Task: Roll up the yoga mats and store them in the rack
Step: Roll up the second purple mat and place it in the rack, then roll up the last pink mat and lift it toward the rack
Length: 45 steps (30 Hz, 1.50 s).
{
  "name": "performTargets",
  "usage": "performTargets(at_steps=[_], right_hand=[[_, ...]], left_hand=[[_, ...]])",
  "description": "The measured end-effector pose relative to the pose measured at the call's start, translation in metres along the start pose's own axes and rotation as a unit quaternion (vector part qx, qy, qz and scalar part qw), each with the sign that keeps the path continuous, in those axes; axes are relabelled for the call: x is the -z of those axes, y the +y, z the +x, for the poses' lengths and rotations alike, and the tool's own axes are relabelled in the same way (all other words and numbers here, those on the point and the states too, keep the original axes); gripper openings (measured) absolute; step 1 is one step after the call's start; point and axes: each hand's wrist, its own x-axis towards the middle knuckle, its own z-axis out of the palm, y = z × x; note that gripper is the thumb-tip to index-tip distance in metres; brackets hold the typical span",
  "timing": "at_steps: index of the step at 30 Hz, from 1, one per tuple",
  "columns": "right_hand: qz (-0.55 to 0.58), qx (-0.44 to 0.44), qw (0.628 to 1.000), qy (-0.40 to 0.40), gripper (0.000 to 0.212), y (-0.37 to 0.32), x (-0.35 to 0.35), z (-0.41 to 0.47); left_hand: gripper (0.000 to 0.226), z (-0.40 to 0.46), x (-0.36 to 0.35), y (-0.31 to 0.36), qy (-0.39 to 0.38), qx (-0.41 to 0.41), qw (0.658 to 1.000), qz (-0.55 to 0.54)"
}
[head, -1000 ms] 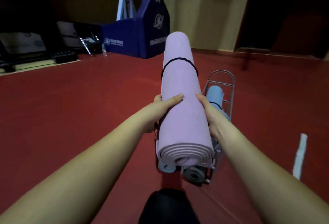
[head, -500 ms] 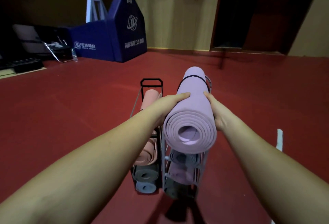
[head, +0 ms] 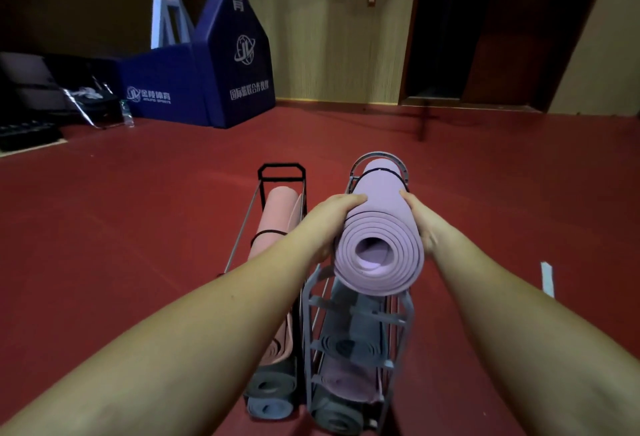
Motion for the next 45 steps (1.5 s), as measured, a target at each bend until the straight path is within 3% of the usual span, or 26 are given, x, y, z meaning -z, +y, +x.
performTargets(at_steps=[3,6,10,16,22,24,27,30,34,36,37,39,41,43,45], right_hand=[[-0.011,0.015,1.0,0.009,0.075,-0.003,0.004,0.014],[-0.013,0.018,1.0,-0.003,0.086,-0.003,0.01,0.032],[-0.019,0.022,1.0,-0.009,0.082,-0.007,0.009,0.035],[-0.018,0.022,0.999,-0.022,0.071,0.002,0.012,0.023],[-0.149,0.004,0.986,0.072,0.087,-0.01,0.017,0.007],[-0.184,0.02,0.977,0.109,0.071,-0.008,0.008,-0.02],[-0.218,0.04,0.968,0.114,0.046,-0.003,-0.01,-0.072],[-0.213,0.119,0.957,0.157,0.033,0.001,-0.021,-0.115],[-0.262,0.331,0.863,0.279,0.037,0.019,-0.047,-0.176],[-0.25,0.386,0.858,0.228,0.024,0.052,-0.083,-0.217],[-0.247,0.383,0.873,0.173,0.017,0.074,-0.105,-0.234],[-0.272,0.338,0.901,0.032,0.012,0.132,-0.159,-0.264],[-0.325,0.27,0.902,-0.089,0.018,0.189,-0.212,-0.28],[-0.384,0.21,0.875,-0.207,0.02,0.249,-0.266,-0.296],[-0.456,0.162,0.816,-0.315,0.017,0.311,-0.323,-0.319]], left_hand=[[0.042,0.013,0.004,-0.01,0.009,-0.031,0.999,-0.001],[0.053,0.024,0.007,-0.018,0.013,-0.034,0.999,-0.022],[0.064,0.032,0.007,-0.017,0.031,-0.039,0.998,-0.04],[0.037,0.024,0.003,-0.017,0.057,-0.03,0.997,0.05],[0.067,-0.001,0.005,-0.001,0.058,-0.012,0.989,0.138],[0.074,-0.013,0.01,0.001,0.058,0.004,0.986,0.156],[0.052,-0.043,0.016,0.006,0.085,0.019,0.985,0.15],[0.03,-0.08,0.03,0.006,0.105,0.014,0.985,0.135],[0.024,-0.15,0.063,-0.006,0.103,0.033,0.988,0.109],[0.02,-0.196,0.089,-0.022,0.095,0.037,0.987,0.125],[0.018,-0.219,0.104,-0.031,0.095,0.036,0.985,0.141],[0.018,-0.276,0.144,-0.054,0.106,0.049,0.978,0.172],[0.022,-0.33,0.186,-0.076,0.125,0.081,0.967,0.204],[0.026,-0.387,0.232,-0.098,0.155,0.116,0.956,0.222],[0.028,-0.451,0.288,-0.124,0.203,0.147,0.945,0.212]])
